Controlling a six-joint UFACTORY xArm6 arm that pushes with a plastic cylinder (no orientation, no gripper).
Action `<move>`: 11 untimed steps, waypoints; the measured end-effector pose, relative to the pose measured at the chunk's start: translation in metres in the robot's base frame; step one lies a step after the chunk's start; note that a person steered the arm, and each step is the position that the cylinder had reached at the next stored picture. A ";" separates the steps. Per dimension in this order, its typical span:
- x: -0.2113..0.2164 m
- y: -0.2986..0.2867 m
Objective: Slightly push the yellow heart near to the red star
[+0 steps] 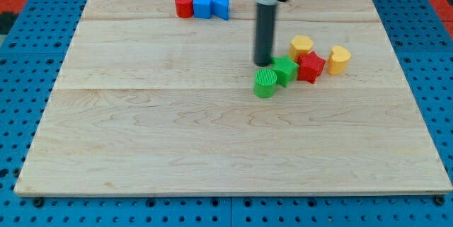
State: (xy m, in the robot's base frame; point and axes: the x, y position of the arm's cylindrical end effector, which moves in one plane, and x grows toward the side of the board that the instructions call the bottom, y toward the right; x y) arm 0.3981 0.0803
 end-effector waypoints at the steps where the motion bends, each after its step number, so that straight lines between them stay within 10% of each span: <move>1: 0.032 -0.002; 4: 0.093 0.060; 5: 0.089 0.131; 8: -0.006 0.077; 11: 0.008 0.133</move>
